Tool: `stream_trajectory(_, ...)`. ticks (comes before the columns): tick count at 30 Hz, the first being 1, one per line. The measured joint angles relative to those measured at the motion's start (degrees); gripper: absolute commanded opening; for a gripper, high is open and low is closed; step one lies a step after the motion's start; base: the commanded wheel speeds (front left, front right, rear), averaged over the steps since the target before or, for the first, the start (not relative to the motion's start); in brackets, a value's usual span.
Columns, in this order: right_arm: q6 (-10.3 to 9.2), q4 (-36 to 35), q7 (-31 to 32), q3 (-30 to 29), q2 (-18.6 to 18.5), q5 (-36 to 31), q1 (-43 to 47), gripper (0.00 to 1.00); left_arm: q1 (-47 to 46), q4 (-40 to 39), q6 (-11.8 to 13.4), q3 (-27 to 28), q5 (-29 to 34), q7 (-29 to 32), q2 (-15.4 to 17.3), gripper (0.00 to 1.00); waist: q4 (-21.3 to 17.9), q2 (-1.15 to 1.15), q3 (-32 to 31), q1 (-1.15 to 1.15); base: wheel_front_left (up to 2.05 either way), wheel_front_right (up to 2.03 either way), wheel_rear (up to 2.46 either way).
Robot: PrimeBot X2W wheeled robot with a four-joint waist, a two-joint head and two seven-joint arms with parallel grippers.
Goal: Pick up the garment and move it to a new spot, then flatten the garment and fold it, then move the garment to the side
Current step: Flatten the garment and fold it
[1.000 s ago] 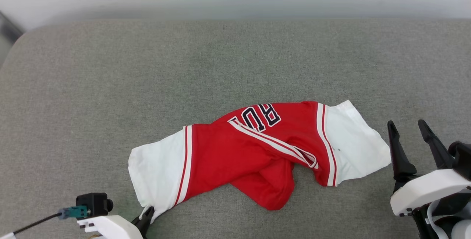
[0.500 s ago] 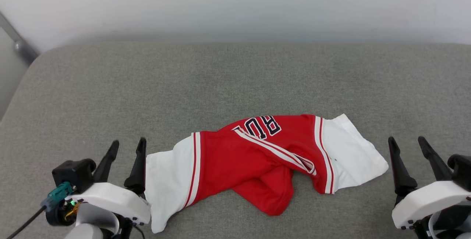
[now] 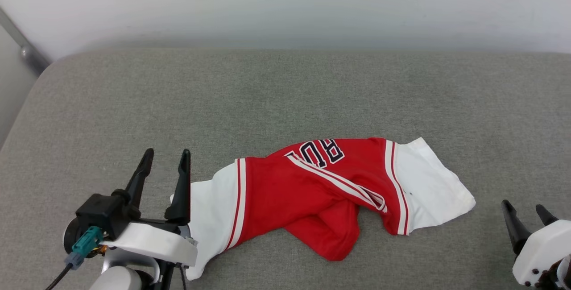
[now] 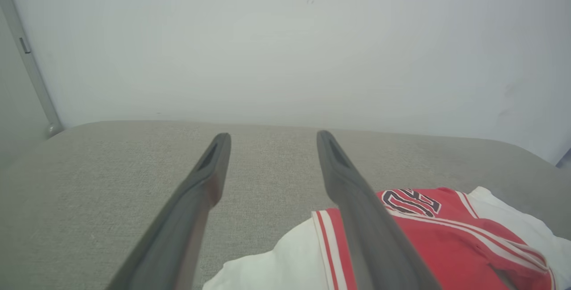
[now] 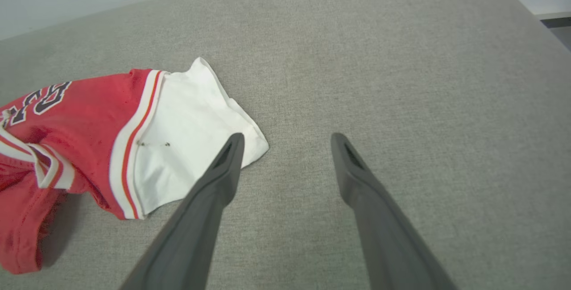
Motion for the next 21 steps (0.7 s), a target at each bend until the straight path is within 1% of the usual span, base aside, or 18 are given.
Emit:
stream_trajectory(3, 0.00, 2.20, 8.47, -1.25, -3.53, 2.18, -1.94, 1.00, -0.72, -0.29, -0.53, -0.88, 1.02, -0.05, -0.92, 1.00, 0.69, 0.00, 0.79, 0.00, 0.00, 0.00, 0.00)
stream_trajectory(6, 0.00, 3.85, 15.70, -1.11, -6.47, 4.59, -3.96, 1.00, -1.74, -0.19, -1.01, -1.23, 1.55, -0.07, -1.36, 1.00, 1.43, 0.00, 1.68, 0.00, 0.00, 0.00, 0.00)
stream_trajectory(9, 0.00, 4.98, 20.06, 0.23, -8.24, 6.52, -6.50, 1.00, -2.74, 0.08, -1.46, -1.54, 2.02, -0.12, -2.04, 1.00, 2.26, 0.00, 2.75, 0.00, 0.00, 0.00, 0.00)
stream_trajectory(15, 0.00, 8.89, 25.04, 4.02, -9.89, 7.81, -11.08, 1.00, -4.41, 0.73, -2.50, -1.86, 2.75, -0.14, -3.59, 1.00, 3.82, 0.00, 5.66, 0.00, 0.00, 0.00, 0.00)
stream_trajectory(21, 0.00, 13.63, 27.62, 7.00, -11.51, 9.33, -14.73, 1.00, -5.80, 1.78, -3.81, -1.56, 3.35, -0.15, -4.91, 1.00, 4.86, 0.00, 8.65, 0.00, 0.00, 0.00, 0.00)
